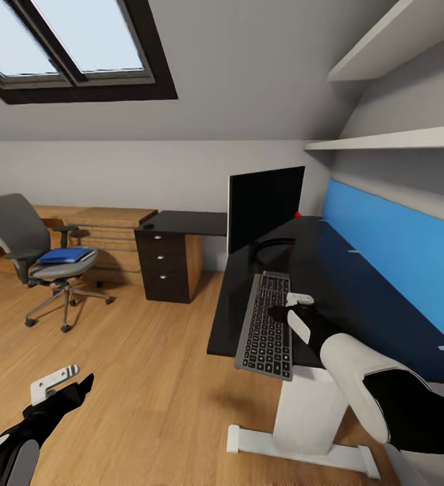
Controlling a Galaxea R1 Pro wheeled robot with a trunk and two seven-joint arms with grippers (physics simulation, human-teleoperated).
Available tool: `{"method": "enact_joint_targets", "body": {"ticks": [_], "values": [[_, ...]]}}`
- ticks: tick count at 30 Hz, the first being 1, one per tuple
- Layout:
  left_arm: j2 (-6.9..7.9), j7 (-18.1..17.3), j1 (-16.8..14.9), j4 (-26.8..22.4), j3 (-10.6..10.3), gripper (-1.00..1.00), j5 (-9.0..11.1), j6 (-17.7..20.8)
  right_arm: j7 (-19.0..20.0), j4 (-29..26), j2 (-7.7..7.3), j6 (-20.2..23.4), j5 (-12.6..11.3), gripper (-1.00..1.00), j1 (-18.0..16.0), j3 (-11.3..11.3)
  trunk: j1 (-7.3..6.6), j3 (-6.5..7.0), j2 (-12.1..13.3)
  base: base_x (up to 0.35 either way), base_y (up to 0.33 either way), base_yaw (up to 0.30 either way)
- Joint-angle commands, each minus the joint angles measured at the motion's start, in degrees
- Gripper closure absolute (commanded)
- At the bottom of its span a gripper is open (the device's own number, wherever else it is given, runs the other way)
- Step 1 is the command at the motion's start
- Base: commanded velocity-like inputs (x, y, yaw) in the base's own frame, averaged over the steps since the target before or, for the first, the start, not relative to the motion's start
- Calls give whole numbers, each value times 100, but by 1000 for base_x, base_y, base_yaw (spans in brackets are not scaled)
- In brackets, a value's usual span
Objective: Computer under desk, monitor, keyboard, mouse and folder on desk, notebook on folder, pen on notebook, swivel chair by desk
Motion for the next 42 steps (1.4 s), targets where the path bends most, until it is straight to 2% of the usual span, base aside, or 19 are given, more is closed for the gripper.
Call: {"method": "enact_joint_targets", "body": {"ticks": [1,15,22,30,42], "values": [[2,48,-3,-7,-1,-100,61,28,-39,76,-2,27,-104,-100,1,64,-2,-7,-3,-199,22,0],[-1,48,-3,-8,-3,-100,61,28,-39,68,-11,27,-96,-100,1,64,-2,-7,-3,-20,2,0],[1,48,-3,-7,-3,-100,61,36,-38,67,-11,27,-95,-100,1,64,-2,-7,-3,-208,0,0],[-5,48,-3,-7,-3,-100,61,37,-39,67,-18,27,-95,-100,1,64,-2,-7,-3,-29,0,0],[-14,50,-3,-7,-17,-100,58,37,-39,67,-20,21,-87,-100,1,62,-266,208,479,0,0,0]]}}
